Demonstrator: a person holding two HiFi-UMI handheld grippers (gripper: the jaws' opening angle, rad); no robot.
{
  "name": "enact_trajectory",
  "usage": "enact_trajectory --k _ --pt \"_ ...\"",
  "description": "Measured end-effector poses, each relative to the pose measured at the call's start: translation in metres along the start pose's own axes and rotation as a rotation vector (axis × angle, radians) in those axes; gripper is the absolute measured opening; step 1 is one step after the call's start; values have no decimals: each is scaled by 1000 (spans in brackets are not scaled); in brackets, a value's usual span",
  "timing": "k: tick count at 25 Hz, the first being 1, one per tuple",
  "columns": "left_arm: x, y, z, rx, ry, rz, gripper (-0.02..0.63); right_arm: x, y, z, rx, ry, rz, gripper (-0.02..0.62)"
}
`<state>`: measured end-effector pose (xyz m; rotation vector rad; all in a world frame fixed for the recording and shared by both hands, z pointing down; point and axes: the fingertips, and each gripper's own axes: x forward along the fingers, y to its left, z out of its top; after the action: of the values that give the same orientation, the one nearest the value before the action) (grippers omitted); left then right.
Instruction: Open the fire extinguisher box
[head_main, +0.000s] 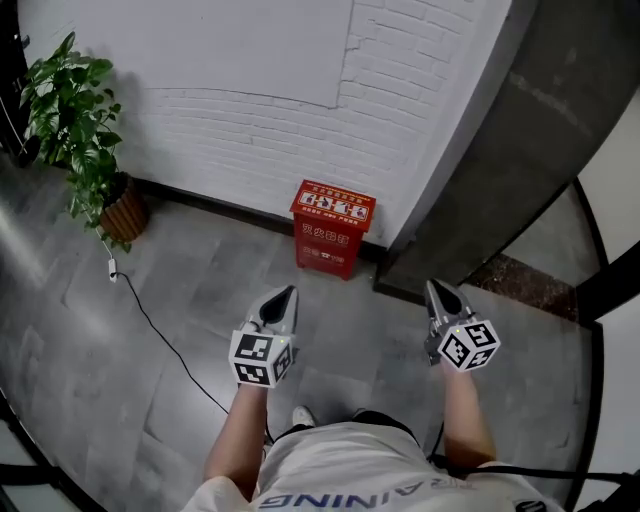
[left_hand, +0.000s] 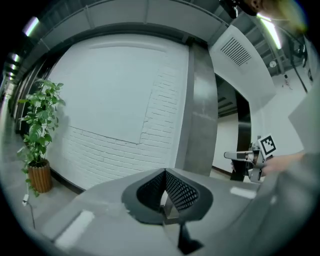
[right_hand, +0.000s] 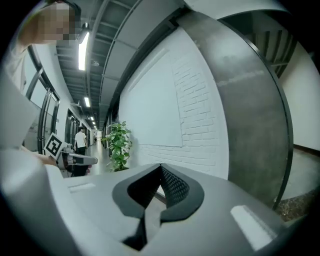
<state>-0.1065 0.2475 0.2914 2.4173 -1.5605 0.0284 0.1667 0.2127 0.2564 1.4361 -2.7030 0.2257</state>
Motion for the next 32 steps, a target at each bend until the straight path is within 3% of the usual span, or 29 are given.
enact_trajectory --k 4,15,22,32 --pt "-5 31 -3 -56 -13 8 6 27 22 -3 -8 24 23 6" --pt "40 67 -15 -29 34 -10 6 100 5 -23 31 53 42 6" --pt "122 99 -2 5 74 11 6 181 -44 -35 75 68 78 6" --pt "270 146 19 81 187 37 6 292 -163 -52 163 67 67 6"
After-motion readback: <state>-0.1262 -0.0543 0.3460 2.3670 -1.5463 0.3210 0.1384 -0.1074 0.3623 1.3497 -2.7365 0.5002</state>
